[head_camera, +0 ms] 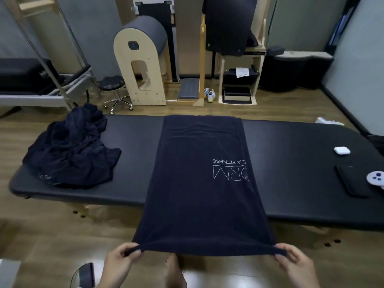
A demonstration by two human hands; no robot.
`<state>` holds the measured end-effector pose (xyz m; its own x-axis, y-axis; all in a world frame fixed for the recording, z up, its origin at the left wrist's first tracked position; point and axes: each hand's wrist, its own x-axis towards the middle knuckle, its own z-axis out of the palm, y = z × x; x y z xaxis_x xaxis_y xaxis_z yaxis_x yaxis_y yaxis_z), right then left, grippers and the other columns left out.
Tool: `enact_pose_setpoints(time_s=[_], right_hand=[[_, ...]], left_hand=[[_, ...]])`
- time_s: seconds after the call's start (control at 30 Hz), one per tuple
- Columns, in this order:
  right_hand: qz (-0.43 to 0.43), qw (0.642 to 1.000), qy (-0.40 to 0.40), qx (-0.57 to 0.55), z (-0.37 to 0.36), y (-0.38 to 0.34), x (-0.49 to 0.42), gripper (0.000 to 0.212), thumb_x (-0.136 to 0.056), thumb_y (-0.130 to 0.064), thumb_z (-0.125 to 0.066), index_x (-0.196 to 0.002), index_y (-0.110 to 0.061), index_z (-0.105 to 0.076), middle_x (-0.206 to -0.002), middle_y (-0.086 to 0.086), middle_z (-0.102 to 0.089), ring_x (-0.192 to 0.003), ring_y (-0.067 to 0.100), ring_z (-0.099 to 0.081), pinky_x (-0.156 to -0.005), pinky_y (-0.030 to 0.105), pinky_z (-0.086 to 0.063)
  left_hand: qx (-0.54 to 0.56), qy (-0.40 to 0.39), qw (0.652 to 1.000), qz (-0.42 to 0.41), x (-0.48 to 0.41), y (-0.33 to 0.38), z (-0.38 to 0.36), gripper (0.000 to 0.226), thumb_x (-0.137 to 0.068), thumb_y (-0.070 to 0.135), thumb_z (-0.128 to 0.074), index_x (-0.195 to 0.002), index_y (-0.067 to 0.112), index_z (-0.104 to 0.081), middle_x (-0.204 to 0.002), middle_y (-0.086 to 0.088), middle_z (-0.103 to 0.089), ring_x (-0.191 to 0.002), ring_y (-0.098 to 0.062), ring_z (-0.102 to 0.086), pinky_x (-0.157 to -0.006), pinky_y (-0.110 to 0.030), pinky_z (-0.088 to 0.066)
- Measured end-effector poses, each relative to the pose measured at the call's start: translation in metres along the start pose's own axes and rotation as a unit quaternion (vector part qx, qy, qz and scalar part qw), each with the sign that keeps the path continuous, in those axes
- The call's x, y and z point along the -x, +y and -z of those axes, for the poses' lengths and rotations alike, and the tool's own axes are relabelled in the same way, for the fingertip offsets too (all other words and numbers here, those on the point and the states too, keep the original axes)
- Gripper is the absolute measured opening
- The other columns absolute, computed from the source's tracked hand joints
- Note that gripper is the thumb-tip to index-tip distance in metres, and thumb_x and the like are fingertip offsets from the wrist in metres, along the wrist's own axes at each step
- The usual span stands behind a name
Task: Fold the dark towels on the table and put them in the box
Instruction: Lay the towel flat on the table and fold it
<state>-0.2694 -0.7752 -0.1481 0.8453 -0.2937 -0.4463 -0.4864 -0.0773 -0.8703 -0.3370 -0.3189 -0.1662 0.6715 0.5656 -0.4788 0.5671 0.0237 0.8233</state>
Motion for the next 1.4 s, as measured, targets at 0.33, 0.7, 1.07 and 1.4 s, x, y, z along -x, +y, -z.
enact_pose_setpoints(time_s=[0.33,0.7,1.07,1.4], right_hand=[[0.043,0.994,0.049,0.091,-0.011,0.018,0.016,0.026,-0.078,0.016,-0.070,-0.074,-0.008,-0.062,-0.074,0.007,-0.065,-0.070,0.011,-0.059,-0.062,0.002,-0.042],[-0.102,0.969,-0.030,0.221,-0.019,0.076,0.022,0.033,-0.068,-0.009,-0.084,-0.082,-0.033,-0.066,-0.096,0.003,-0.067,-0.094,0.020,-0.060,-0.085,0.026,-0.040],[0.005,0.978,-0.054,0.202,-0.055,-0.037,-0.066,0.036,-0.081,-0.009,-0.077,-0.115,-0.015,-0.067,-0.109,0.003,-0.069,-0.107,0.019,-0.065,-0.093,0.027,-0.044],[0.029,0.968,-0.065,0.240,-0.124,-0.103,-0.161,0.048,-0.087,-0.014,-0.070,-0.133,-0.017,-0.057,-0.127,0.004,-0.062,-0.108,0.019,-0.059,-0.093,0.028,-0.046]], left_hand=[[-0.071,0.027,0.997,-0.015,0.020,0.002,-0.005,0.019,-0.082,-0.009,-0.072,-0.077,0.009,-0.074,-0.085,-0.011,-0.074,-0.094,-0.033,-0.068,-0.087,-0.035,-0.052],[-0.396,-0.113,0.911,0.001,0.021,-0.014,-0.037,0.061,-0.089,0.028,-0.068,-0.146,0.023,-0.047,-0.161,-0.010,-0.029,-0.150,-0.018,-0.024,-0.111,-0.020,-0.028],[-0.436,-0.145,0.873,-0.164,-0.023,0.095,-0.102,0.061,-0.093,0.027,-0.066,-0.149,0.020,-0.043,-0.161,-0.005,-0.030,-0.149,-0.018,-0.027,-0.116,-0.024,-0.022],[-0.432,-0.212,0.863,-0.158,-0.102,0.136,-0.168,0.065,-0.098,0.032,-0.058,-0.156,0.025,-0.028,-0.166,0.003,-0.011,-0.153,-0.020,-0.010,-0.123,-0.036,-0.020]])
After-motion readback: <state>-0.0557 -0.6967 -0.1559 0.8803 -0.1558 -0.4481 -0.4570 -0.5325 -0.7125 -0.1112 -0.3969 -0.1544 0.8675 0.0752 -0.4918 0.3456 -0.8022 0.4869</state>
